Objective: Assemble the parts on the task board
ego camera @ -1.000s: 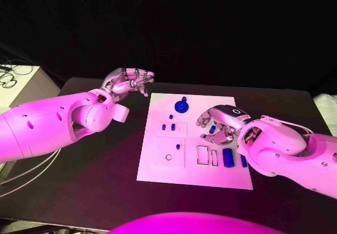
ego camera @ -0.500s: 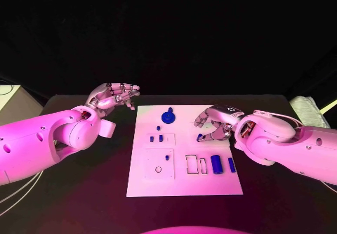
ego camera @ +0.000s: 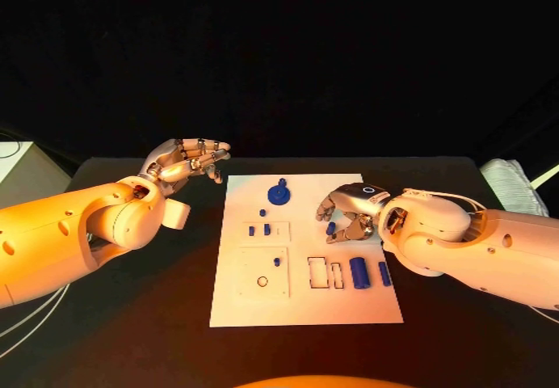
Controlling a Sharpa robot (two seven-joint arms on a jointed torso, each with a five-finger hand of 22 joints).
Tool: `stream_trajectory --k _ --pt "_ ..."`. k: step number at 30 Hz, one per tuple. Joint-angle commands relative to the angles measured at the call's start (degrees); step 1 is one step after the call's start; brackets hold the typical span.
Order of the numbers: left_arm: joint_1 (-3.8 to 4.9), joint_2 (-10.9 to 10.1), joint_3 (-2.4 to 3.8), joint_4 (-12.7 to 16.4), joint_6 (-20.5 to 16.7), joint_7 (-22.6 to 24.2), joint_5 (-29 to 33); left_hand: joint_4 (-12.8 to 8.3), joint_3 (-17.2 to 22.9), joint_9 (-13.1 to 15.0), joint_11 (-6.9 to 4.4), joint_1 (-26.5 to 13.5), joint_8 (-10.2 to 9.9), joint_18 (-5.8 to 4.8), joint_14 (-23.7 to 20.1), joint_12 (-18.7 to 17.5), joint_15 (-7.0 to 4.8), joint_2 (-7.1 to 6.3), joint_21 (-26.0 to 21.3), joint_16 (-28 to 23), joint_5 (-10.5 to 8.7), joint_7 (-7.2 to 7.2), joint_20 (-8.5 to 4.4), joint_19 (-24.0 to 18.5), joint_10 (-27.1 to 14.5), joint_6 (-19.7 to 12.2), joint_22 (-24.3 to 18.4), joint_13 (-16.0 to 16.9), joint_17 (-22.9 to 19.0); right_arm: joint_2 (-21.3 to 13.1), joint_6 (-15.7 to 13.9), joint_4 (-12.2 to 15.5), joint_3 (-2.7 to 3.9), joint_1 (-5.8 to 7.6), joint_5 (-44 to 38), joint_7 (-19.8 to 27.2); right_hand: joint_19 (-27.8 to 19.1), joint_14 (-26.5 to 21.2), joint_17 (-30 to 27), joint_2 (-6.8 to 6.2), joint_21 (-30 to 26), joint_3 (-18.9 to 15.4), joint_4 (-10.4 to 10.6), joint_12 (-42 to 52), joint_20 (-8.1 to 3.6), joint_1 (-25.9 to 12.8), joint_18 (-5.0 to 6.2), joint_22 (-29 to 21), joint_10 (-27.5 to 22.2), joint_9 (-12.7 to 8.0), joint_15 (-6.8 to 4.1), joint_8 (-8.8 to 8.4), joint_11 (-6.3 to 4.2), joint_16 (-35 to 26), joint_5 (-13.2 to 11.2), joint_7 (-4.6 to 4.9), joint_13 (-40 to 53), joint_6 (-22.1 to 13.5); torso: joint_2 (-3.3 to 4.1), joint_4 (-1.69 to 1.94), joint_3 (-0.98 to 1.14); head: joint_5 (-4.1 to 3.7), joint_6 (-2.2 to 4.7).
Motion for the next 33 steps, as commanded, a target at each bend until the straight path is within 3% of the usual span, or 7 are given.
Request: stream_trajectory --k 1,3,5,6,13,17,33 --pt "0.03 0.0 0.03 0.1 0.9 0.3 0.2 -0.2 0.0 0.1 -0.07 0.6 0.3 0.85 -0.3 0.2 -0.03 -0.05 -0.4 -0.2 -0.11 0.30 0.02 0.4 -0.5 -0.2 -0.1 -0.1 -0.1 0.3 2.9 -0.3 -0.02 -0.15 -2.7 -1.4 0.5 3.2 3.6 0.48 0.5 0.9 -0.2 0.5 -0.10 0.9 -0.76 0.4 0.9 0.1 -0.21 0.43 -0.11 0.1 0.1 0.09 0.1 0.6 -0.02 -0.02 -0.02 -0.13 -0.19" --pt "0.03 0.0 0.03 0.1 0.9 0.3 0.2 -0.2 0.0 0.1 -0.07 0.6 0.3 0.85 -0.3 0.2 -0.03 -0.05 -0.4 -0.2 -0.11 0.30 0.02 0.4 -0.5 -0.2 -0.1 -0.1 -0.1 0.5 2.8 -0.4 -0.05 -0.24 -3.0 -1.7 0.7 3.3 3.7 0.83 0.7 1.7 -0.2 0.8 -0.26 1.4 -0.83 0.8 1.3 0.1 -0.36 0.71 -0.26 0.1 -0.5 0.36 0.1 1.4 -0.10 -0.01 -0.04 -0.28 -0.37" --pt "0.03 0.0 0.03 0.1 0.9 0.4 0.2 -0.2 0.0 0.1 -0.07 0.6 0.3 0.85 -0.3 0.2 -0.03 -0.05 -0.4 -0.2 -0.11 0.30 0.02 0.4 -0.5 -0.2 -0.1 -0.1 -0.1 0.6 2.7 -0.5 -0.06 -0.34 -3.2 -1.9 1.0 3.4 3.9 1.34 1.3 4.1 -0.2 1.0 -0.47 2.1 -0.98 1.5 2.2 0.0 -0.56 0.90 -0.45 0.3 -3.7 0.67 -0.1 2.4 -0.09 -0.01 -0.03 -0.45 -0.41" --pt "0.03 0.0 0.03 0.1 0.9 0.3 0.2 -0.2 0.0 0.1 -0.07 0.6 0.3 0.85 -0.3 0.2 -0.03 -0.05 -0.4 -0.2 -0.11 0.30 0.02 0.4 -0.5 -0.2 -0.1 -0.1 -0.1 0.7 2.7 -0.6 -0.07 -0.42 -3.4 -2.1 1.1 3.4 4.1 1.35 1.6 5.0 -0.2 1.0 -0.54 2.2 -1.04 1.9 2.7 0.0 -0.63 1.05 -0.55 0.4 -4.0 0.62 -0.1 3.0 -0.07 0.01 -0.01 -0.52 -0.41" --pt "0.03 0.0 0.03 0.1 0.8 0.2 0.2 -0.3 -0.1 0.1 -0.05 0.8 0.4 0.85 -0.3 0.3 -0.03 -0.04 -0.5 -0.2 -0.06 0.31 0.02 0.5 -0.6 -0.2 -0.1 -0.1 -0.1 1.0 1.9 -1.0 -0.10 -0.67 -4.7 -2.9 1.3 3.5 4.4 1.40 2.0 7.6 -0.4 0.6 -0.65 2.8 -1.13 2.5 3.6 -0.1 -0.69 1.31 -0.61 0.6 -4.2 0.75 -0.3 4.3 -0.09 -0.01 0.03 -0.91 -0.41" --pt "0.03 0.0 0.03 0.1 0.8 0.2 0.2 -0.2 -0.1 0.1 -0.04 0.8 0.4 0.85 -0.4 0.3 -0.02 -0.03 -0.5 -0.2 -0.06 0.33 0.02 0.5 -0.6 -0.2 -0.1 -0.1 -0.1 1.1 1.3 -1.2 -0.10 -0.71 -5.3 -3.0 1.1 3.5 4.3 1.10 1.7 9.8 -0.4 -0.1 -0.68 2.9 -1.08 2.4 3.9 -0.3 -0.66 1.25 -0.58 0.6 -4.6 0.74 -0.4 4.8 -0.13 -0.04 -0.04 -1.36 -0.31" --pt "0.03 0.0 0.03 0.0 0.9 0.1 0.2 -0.2 -0.1 0.1 -0.03 0.8 0.4 0.84 -0.4 0.4 -0.02 -0.02 -0.5 -0.2 -0.06 0.34 0.02 0.5 -0.6 -0.2 -0.2 -0.1 -0.1 1.1 1.5 -1.3 -0.11 -0.74 -5.5 -3.3 1.0 3.5 4.6 -0.31 1.9 15.8 -0.9 -1.5 -0.70 2.2 -1.12 3.1 4.8 -0.4 -0.68 1.29 -0.56 0.7 -4.7 0.71 -0.4 5.8 -0.12 -0.05 -0.04 -1.26 -0.44"
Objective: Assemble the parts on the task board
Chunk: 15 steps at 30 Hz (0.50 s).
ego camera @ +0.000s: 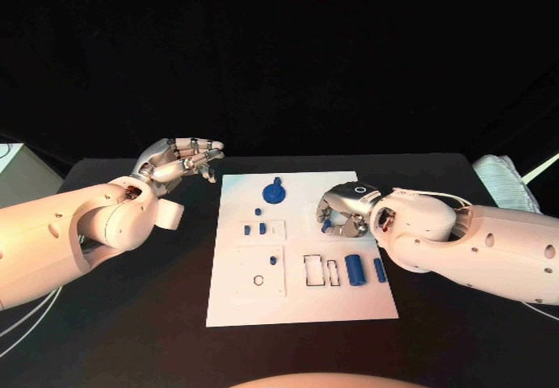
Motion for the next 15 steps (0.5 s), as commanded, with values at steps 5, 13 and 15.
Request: stream_trajectory --k 5,13,15 --pt "0.03 0.1 0.03 0.1 0.9 0.3 0.2 -0.2 -0.1 0.1 -0.03 0.5 0.4 0.84 -0.4 0.4 -0.01 0.20 -0.2 -0.2 -0.06 0.34 0.02 0.5 -0.2 -0.2 -0.1 -0.1 -0.1 0.0 -0.2 0.2 0.00 -0.04 -1.0 -0.1 0.1 3.7 4.8 -0.87 0.6 3.6 -0.7 -0.3 -0.20 -0.5 -1.20 0.8 2.3 0.1 -0.70 0.58 -0.34 0.5 -0.2 -0.03 0.1 1.3 0.00 0.00 -0.02 0.05 -0.10" --pt "0.03 0.1 0.03 0.1 0.8 0.3 0.2 -0.1 -0.1 0.1 0.00 0.5 0.4 0.83 -0.4 0.4 0.01 0.28 -0.3 -0.2 -0.06 0.37 0.03 0.5 -0.3 -0.3 -0.1 -0.1 -0.1 0.1 -2.0 0.4 0.00 -0.06 -0.7 0.9 0.8 3.9 5.3 0.02 2.4 8.1 -3.3 1.1 -1.59 -1.9 -1.48 2.9 10.6 1.5 -2.46 2.66 -2.59 0.8 -0.3 -1.48 1.1 4.7 0.00 0.07 -0.03 0.02 -0.20" --pt "0.03 0.1 0.03 0.1 0.8 0.2 0.2 -0.1 -0.1 0.1 0.00 0.5 0.4 0.83 -0.4 0.4 0.01 0.28 -0.3 -0.2 -0.06 0.37 0.03 0.5 -0.3 -0.3 -0.1 -0.1 -0.1 0.0 -2.8 0.5 0.00 -0.09 -0.5 0.8 1.0 4.0 5.5 0.28 2.9 8.7 -4.2 1.0 -1.91 -2.1 -1.57 3.3 11.6 2.0 -2.78 3.28 -2.96 0.9 -0.3 -1.75 1.3 5.5 -0.03 0.02 -0.02 0.05 -0.22"
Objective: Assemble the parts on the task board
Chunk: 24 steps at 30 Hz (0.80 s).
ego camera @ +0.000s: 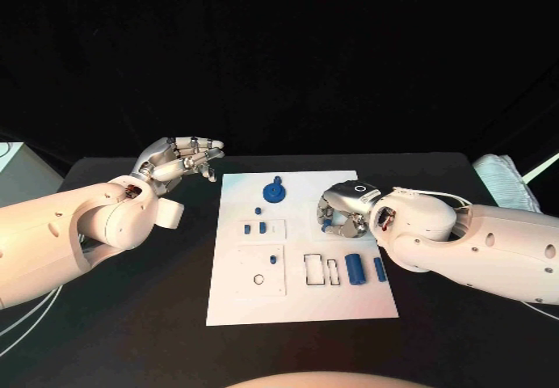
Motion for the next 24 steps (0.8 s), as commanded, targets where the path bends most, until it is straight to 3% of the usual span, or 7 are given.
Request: stream_trajectory --k 1,8,10,12,18,24 --pt "0.03 0.1 0.03 0.1 0.8 0.3 0.2 -0.1 -0.1 0.1 0.00 0.5 0.4 0.83 -0.4 0.2 0.01 0.28 -0.3 -0.2 -0.05 0.37 0.03 0.5 -0.3 -0.3 0.0 -0.1 -0.1 0.0 -2.3 0.3 0.00 -0.08 -0.2 0.7 0.1 4.0 5.5 0.88 0.4 0.6 -0.9 0.2 -0.39 0.0 -0.69 0.4 4.2 0.6 -0.39 0.70 -3.50 0.2 0.1 -0.21 1.1 0.8 -0.03 -0.04 0.01 0.02 -0.06" --pt "0.03 0.2 0.03 0.0 0.8 0.2 0.2 -0.1 -0.2 0.1 0.01 0.5 0.4 0.83 -0.4 0.2 0.02 0.33 -0.3 -0.2 -0.05 0.38 0.03 0.5 -0.3 -0.3 -0.1 -0.1 -0.1 -0.5 -7.5 0.9 0.03 -0.13 2.0 0.1 0.4 4.1 5.9 1.00 1.4 3.0 -3.7 -0.4 -0.96 -1.3 -0.93 1.6 6.3 2.2 -0.82 2.00 -3.90 0.4 0.1 -0.30 1.8 1.1 -0.04 -0.05 0.02 0.26 -0.14" --pt "0.03 0.2 0.03 0.0 0.8 0.2 0.2 -0.1 -0.2 0.1 0.01 0.5 0.4 0.83 -0.4 0.2 0.02 0.33 -0.3 -0.2 -0.05 0.38 0.03 0.5 -0.3 -0.3 -0.1 -0.1 -0.1 -0.9 -8.0 1.3 0.12 -0.12 2.7 0.0 0.4 4.1 5.9 1.00 1.4 3.0 -3.7 -0.4 -0.96 -1.3 -0.93 1.6 6.3 2.2 -0.82 2.00 -3.90 0.4 0.1 -0.30 1.8 1.1 -0.05 -0.04 0.01 0.29 -0.19" --pt "0.03 0.3 0.03 -0.1 0.8 0.2 0.2 -0.1 -0.2 0.1 0.01 0.5 0.4 0.83 -0.4 0.2 0.02 0.38 -0.3 -0.2 -0.04 0.38 0.04 0.5 -0.4 -0.3 -0.1 -0.1 -0.1 -1.4 -8.3 1.9 0.34 -0.02 4.1 0.3 0.4 4.1 6.0 0.83 1.6 4.4 -5.3 -1.1 -1.01 -2.9 -0.96 2.0 6.8 3.3 -0.83 2.56 -3.91 0.5 0.1 -0.29 2.2 0.7 -0.02 0.03 -0.04 0.39 -0.16" --pt "0.03 0.4 0.03 -0.2 0.8 0.2 0.2 0.0 -0.2 0.1 0.01 0.5 0.4 0.83 -0.4 0.2 0.02 0.41 -0.3 -0.2 -0.04 0.38 0.04 0.5 -0.4 -0.3 -0.1 -0.1 -0.1 -3.0 -8.3 4.7 1.10 1.33 7.7 0.9 0.3 4.1 5.9 0.80 1.3 4.9 -5.9 -1.4 -1.01 -3.2 -0.91 1.9 6.9 3.6 -0.82 2.71 -3.88 0.4 0.1 -0.23 2.3 0.5 -0.06 0.11 -0.12 0.75 -0.20" --pt "0.03 0.5 0.03 -0.3 0.8 0.2 0.2 0.0 -0.2 0.1 0.01 0.5 0.4 0.83 -0.4 0.2 0.02 0.41 -0.3 -0.2 -0.04 0.38 0.04 0.5 -0.4 -0.3 -0.1 -0.1 -0.1 -3.3 -8.5 8.6 1.40 1.97 10.1 1.9 0.2 4.1 5.8 0.78 1.2 5.3 -6.4 -1.7 -1.00 -3.6 -0.89 1.9 6.9 3.9 -0.80 2.83 -3.85 0.4 0.1 -0.17 2.4 0.4 -0.04 -0.10 -0.01 2.01 -0.49"
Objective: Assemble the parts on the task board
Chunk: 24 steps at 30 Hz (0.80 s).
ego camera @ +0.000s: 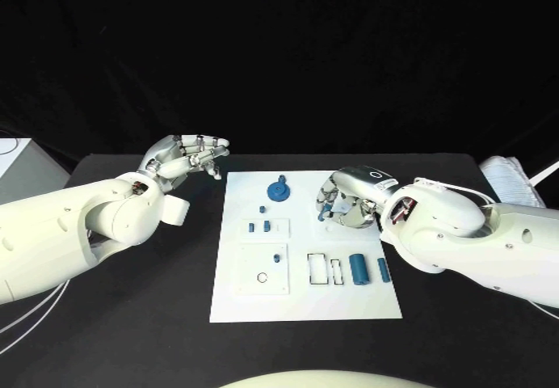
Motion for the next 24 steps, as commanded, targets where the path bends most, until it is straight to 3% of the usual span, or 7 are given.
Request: stream_trajectory --k 1,5,9,16,24 --pt "0.03 0.2 0.03 0.0 0.8 0.3 0.2 0.0 -0.2 0.1 0.01 0.3 0.2 0.83 -0.4 0.2 0.02 0.17 -0.3 -0.2 -0.04 0.38 0.04 0.5 -0.4 -0.3 -0.1 -0.1 0.0 0.3 -1.0 2.1 0.08 0.14 3.6 1.9 -0.2 3.9 5.8 0.11 -0.4 1.2 -1.7 -0.4 -0.22 -0.6 -0.86 -0.2 5.6 0.2 -0.30 0.41 -5.17 0.1 0.2 0.24 2.0 -0.3 -0.01 -0.15 0.05 1.07 -0.32" --pt "0.03 0.3 0.03 0.0 0.8 0.3 0.2 0.0 -0.2 0.1 0.01 0.3 0.2 0.83 -0.4 0.2 0.02 0.17 -0.3 -0.2 -0.04 0.38 0.04 0.5 -0.4 -0.3 -0.1 -0.1 0.0 1.7 -1.5 3.9 0.08 0.11 3.9 2.8 -0.2 3.9 5.7 0.13 -0.3 1.4 -1.9 -0.5 -0.21 -0.7 -0.87 -0.1 5.6 0.2 -0.28 0.44 -5.15 0.1 0.2 0.26 2.1 -0.4 -0.06 -0.16 -0.04 1.83 -0.67" --pt "0.03 0.4 0.03 0.0 0.9 0.3 0.2 0.0 -0.2 0.1 0.01 0.3 0.2 0.83 -0.4 0.2 0.02 0.17 -0.3 -0.2 -0.04 0.38 0.04 0.5 -0.4 -0.3 -0.1 -0.1 0.0 3.7 -2.5 4.7 -0.06 -0.33 3.0 3.8 -0.2 4.0 5.8 0.15 -0.2 1.6 -2.2 -0.6 -0.20 -0.8 -0.89 0.0 5.7 0.4 -0.27 0.47 -5.13 0.1 0.2 0.30 2.1 -0.4 -0.15 -0.20 0.01 2.79 -0.87" --pt "0.03 0.6 0.03 -0.1 1.0 0.2 0.2 0.0 -0.2 0.1 0.01 0.3 0.2 0.83 -0.4 0.2 0.02 0.17 -0.3 -0.2 -0.04 0.38 0.04 0.5 -0.4 -0.3 -0.1 -0.1 0.0 8.3 -3.1 4.3 -0.30 -3.26 0.4 5.3 -0.3 3.9 5.7 0.15 -0.5 1.8 -2.5 -0.7 -0.18 -1.0 -0.84 -0.1 5.7 0.5 -0.24 0.50 -5.09 0.0 0.2 0.36 2.2 -0.5 -0.07 -0.19 0.03 3.62 -1.03" --pt "0.03 0.7 0.03 0.0 1.1 0.0 0.2 0.0 -0.2 0.1 0.01 0.3 0.2 0.83 -0.4 0.2 0.02 0.17 -0.3 -0.2 -0.04 0.38 0.04 0.5 -0.4 -0.3 -0.1 -0.1 0.0 11.8 -2.4 2.0 -0.66 -6.28 -1.9 5.8 -0.3 3.9 5.8 0.14 -0.4 1.9 -2.7 -0.8 -0.17 -1.1 -0.85 -0.1 5.7 0.5 -0.23 0.51 -5.07 0.1 0.2 0.38 2.2 -0.6 0.01 -0.19 0.06 4.45 -1.82"
